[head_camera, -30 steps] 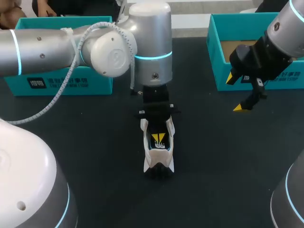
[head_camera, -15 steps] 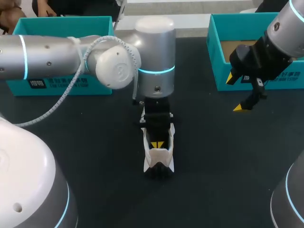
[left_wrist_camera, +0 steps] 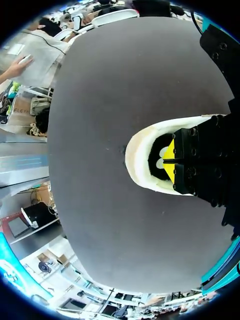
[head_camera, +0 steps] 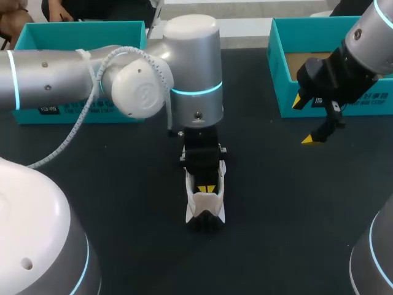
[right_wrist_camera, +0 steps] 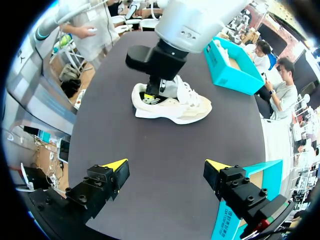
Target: Take the shoe out of the shoebox, open the shoe tongue, remove and reinsert the insole, then place the shoe into the shoebox
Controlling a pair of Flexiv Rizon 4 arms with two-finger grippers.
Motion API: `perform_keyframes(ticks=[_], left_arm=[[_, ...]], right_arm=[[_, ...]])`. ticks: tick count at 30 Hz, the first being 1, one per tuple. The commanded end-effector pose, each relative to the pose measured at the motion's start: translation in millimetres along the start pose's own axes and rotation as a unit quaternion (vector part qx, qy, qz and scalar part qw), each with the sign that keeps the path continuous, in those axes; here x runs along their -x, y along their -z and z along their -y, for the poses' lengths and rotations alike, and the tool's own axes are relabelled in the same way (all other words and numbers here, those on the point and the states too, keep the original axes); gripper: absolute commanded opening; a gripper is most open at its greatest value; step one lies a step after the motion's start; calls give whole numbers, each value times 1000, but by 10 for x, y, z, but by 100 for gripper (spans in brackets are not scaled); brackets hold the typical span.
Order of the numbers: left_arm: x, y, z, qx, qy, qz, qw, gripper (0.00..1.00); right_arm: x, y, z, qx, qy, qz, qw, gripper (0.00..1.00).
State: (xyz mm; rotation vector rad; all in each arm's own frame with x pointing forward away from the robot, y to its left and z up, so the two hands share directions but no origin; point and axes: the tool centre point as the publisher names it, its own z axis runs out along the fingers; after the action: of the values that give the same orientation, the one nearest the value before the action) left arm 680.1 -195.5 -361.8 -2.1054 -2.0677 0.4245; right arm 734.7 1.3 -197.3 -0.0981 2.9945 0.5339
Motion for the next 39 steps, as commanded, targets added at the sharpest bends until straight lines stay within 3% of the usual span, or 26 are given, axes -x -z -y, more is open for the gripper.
perform_keyframes(ticks=[1,11,22,26,30,39], left_arm=[[97,-300,-47,1,-1,-6,1000,0],[39,-574,-195,-2,18,-27,999,0],[-66,-110,-114,29,14,-20,999,0],[-43,35,-129,77,10,-30,997,0],[-31,218,-156,163,17,-38,986,0],[-142,473,-345,256,25,-38,966,0]], right_arm=[[4,-10,-3,-1,0,0,1000,100],[4,-10,-3,-1,0,0,1000,100],[4,-10,-3,-1,0,0,1000,100],[4,-10,-3,-1,0,0,1000,100],[4,-10,-3,-1,0,0,1000,100],[4,-10,-3,-1,0,0,1000,100]])
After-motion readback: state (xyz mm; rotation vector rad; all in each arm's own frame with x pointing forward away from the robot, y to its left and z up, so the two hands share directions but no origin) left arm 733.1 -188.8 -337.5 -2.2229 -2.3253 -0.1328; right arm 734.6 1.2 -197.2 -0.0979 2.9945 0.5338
